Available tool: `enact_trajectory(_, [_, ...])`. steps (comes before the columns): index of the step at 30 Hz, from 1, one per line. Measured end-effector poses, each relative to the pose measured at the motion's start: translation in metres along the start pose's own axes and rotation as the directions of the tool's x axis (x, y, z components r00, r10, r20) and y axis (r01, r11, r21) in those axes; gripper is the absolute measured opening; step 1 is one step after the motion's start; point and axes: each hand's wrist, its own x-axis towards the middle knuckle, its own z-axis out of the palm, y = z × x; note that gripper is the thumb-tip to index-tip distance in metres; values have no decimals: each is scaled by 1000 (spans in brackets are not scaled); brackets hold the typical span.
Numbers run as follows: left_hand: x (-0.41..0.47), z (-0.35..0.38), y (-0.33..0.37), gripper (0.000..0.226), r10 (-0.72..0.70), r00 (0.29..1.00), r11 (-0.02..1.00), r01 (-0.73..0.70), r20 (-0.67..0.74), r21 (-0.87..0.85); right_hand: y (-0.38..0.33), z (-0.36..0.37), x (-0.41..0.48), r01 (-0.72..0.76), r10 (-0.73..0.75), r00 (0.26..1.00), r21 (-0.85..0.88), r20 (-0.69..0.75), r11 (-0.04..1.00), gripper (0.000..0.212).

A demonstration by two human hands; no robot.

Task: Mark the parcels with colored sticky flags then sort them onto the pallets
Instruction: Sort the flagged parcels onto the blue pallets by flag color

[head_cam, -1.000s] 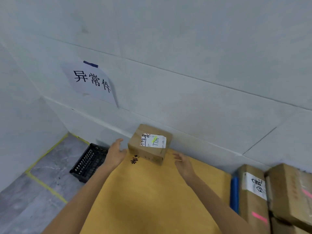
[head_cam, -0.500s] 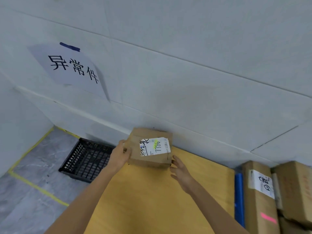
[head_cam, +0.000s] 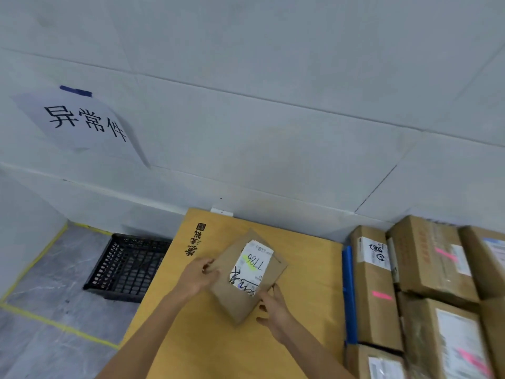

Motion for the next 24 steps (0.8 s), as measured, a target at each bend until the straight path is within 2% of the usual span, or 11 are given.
enact_trajectory(3, [-26, 3, 28, 41, 79, 992, 991, -89, -94, -102, -19, -16, -23, 229, -229, 973, 12, -5, 973, 43])
enact_trajectory(5, [-51, 6, 63, 33, 99, 987, 964, -126, -123, -235, -32, -32, -42, 396, -396, 918, 13, -5, 918, 47])
enact_trajectory(8, [-88, 14, 121, 39, 122, 976, 875, -192, -181, -445, -48, -62, -82, 598, -600, 800, -48, -18, 800, 53])
enact_trajectory(11, [-126, 30, 183, 40, 231, 948, 788, -315, -220, -529, -61, -103, -131, 778, -782, 622, -96, -24, 621, 51])
enact_trajectory(15, [-182, 75, 267, 57, 418, 891, 708, -441, -176, -551, -70, -183, -195, 860, -880, 474, -200, -25, 469, 52])
enact_trajectory(17, [-207, 104, 303, 67, 459, 869, 685, -477, -182, -551, -69, -230, -226, 876, -903, 428, -229, -36, 424, 50])
enact_trajectory(20, [-236, 152, 342, 75, 423, 889, 654, -433, -174, -621, -59, -297, -265, 890, -919, 393, -236, -39, 391, 48])
enact_trajectory(24, [-262, 219, 377, 80, 390, 916, 631, -338, -91, -698, -40, -372, -304, 894, -915, 393, -192, -96, 404, 44])
